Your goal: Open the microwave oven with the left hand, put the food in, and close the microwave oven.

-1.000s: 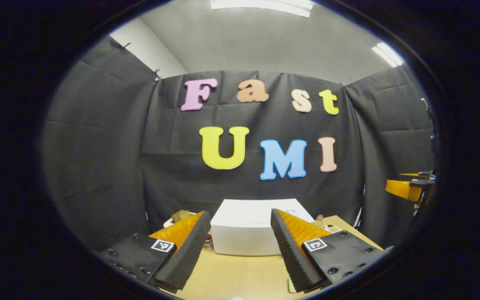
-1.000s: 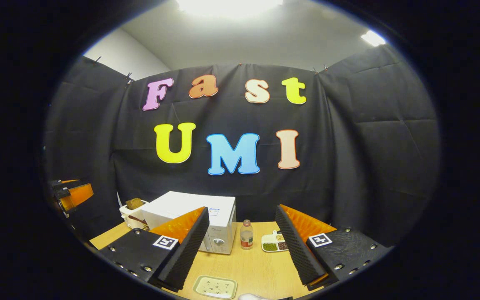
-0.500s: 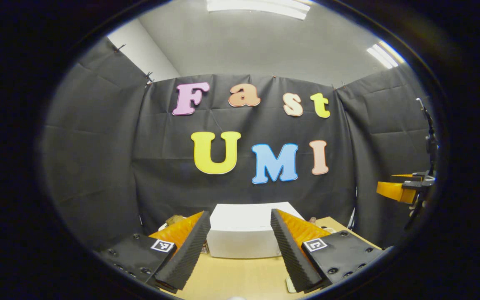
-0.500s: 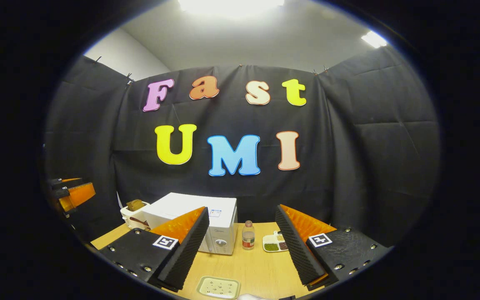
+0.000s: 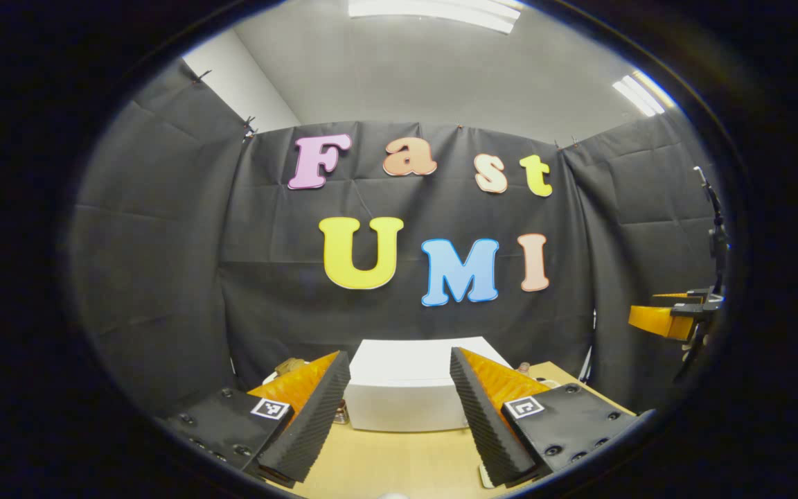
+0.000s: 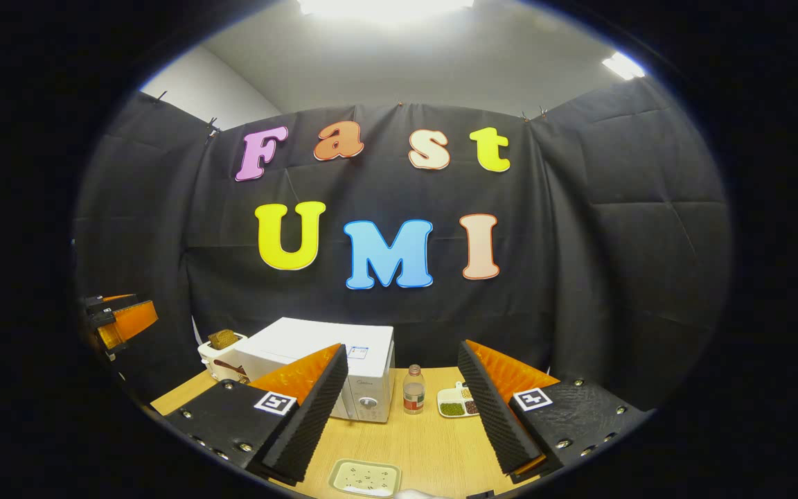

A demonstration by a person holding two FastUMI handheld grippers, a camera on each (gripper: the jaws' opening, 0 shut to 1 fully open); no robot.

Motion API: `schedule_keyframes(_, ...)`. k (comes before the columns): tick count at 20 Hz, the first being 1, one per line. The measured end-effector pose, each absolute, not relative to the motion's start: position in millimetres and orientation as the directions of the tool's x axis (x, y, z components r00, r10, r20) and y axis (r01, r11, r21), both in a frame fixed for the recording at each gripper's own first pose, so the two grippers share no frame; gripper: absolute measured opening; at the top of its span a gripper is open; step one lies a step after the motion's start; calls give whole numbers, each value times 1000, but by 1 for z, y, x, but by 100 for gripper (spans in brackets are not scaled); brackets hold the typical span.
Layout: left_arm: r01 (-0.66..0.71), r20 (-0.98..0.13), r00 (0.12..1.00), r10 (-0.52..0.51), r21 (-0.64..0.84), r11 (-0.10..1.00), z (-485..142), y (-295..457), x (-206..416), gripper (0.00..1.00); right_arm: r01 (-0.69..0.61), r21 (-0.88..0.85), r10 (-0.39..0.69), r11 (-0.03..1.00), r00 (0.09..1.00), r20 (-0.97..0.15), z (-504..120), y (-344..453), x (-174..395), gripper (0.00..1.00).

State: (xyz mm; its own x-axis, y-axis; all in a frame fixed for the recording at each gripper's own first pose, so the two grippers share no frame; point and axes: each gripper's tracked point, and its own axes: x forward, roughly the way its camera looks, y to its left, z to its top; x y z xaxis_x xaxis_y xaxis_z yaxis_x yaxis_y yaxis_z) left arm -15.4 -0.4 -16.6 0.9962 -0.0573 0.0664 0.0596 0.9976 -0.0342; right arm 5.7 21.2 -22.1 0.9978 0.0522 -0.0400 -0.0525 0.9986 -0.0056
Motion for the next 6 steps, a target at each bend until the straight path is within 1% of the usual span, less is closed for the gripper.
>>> schedule_keyframes(1, 59, 62, 996, -57, -33, 998, -19, 0, -13, 94, -56, -4, 55, 998, 998, -40, -21, 23, 6, 98)
schedule_keyframes(4, 61, 60, 997, -58, -41, 997, -22, 3, -9, 99, -60, -5, 60, 998, 997, -45, -23, 28, 7, 98)
schedule_keyframes(5, 59, 59, 997, -57, -41, 997, -23, 4, -9, 99, -58, -7, 57, 998, 997, -48, -23, 28, 8, 98)
schedule_keyframes(6, 60, 59, 997, -57, -42, 997, -22, 6, -8, 96, -57, -7, 57, 998, 997, -49, -23, 29, 9, 98)
